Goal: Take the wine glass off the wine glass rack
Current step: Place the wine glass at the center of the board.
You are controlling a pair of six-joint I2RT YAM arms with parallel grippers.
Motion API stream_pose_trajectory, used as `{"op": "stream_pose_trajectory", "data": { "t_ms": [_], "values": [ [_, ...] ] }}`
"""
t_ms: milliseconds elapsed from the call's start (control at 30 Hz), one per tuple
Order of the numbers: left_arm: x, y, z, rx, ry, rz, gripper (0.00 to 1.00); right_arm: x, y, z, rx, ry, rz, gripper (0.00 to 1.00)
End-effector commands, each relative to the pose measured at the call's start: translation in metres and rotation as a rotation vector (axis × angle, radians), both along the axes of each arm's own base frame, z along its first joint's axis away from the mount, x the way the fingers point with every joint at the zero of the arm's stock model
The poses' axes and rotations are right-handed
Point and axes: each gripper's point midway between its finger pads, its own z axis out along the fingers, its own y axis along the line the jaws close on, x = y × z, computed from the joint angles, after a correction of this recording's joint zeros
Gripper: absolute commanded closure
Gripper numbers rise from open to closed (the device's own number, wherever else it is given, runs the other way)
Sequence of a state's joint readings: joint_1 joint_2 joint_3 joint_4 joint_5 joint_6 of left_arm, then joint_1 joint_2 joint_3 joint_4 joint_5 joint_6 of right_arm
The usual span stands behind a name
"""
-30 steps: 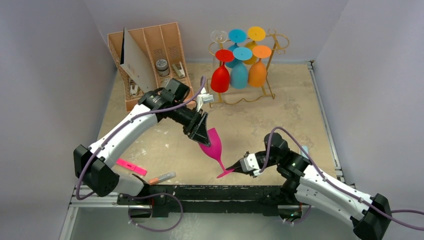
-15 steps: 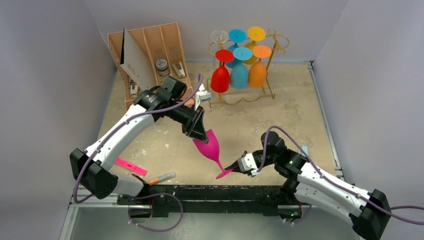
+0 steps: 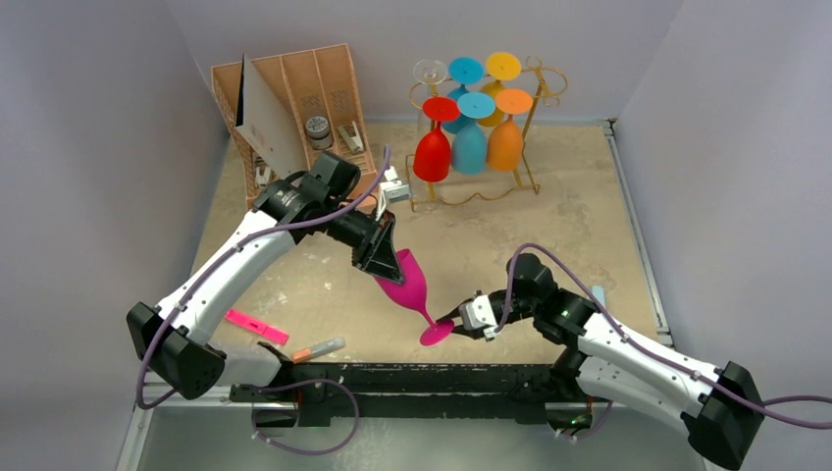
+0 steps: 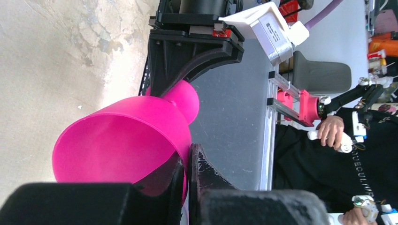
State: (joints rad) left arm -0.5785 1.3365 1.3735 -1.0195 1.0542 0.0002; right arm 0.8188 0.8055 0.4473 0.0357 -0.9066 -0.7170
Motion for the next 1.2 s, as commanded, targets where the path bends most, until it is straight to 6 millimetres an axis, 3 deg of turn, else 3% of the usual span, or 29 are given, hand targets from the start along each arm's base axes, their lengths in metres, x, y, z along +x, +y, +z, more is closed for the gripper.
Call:
{"op": "stream_pose_trajectory", "data": {
  "t_ms": [0,167,400,567,700,800,1000,1167],
  "values": [
    [0.002,0.003,0.013,-0.043,-0.152,-0.015,1.00,0.009,0.006,0.019,0.052,-0.017,-0.037,0.71],
    [0.015,0.007,0.004,-0.007,-0.230,0.067,1.00,0.024,0.011,0.031,0.097,0.045,-0.155,0.63],
    [0.059,0.019,-0.010,0.092,-0.386,0.294,1.00,0.045,0.001,0.030,0.090,0.149,-0.375,0.48],
    [0.101,0.062,-0.050,0.392,-0.485,0.518,1.00,0.090,-0.017,0.032,0.161,0.331,-0.760,0.32],
    [0.119,0.094,-0.078,0.572,-0.523,0.647,1.00,0.104,-0.023,0.036,0.218,0.470,-0.904,0.29],
    [0.128,0.105,-0.090,0.635,-0.528,0.712,1.00,0.122,-0.037,0.037,0.253,0.570,-1.083,0.25],
    [0.135,0.120,-0.114,0.753,-0.509,0.767,1.00,0.146,-0.084,0.017,0.182,0.737,-1.532,0.21],
    [0.131,0.123,-0.131,0.801,-0.466,0.766,1.00,0.139,-0.091,0.042,0.117,0.826,-1.617,0.20]
  ]
}}
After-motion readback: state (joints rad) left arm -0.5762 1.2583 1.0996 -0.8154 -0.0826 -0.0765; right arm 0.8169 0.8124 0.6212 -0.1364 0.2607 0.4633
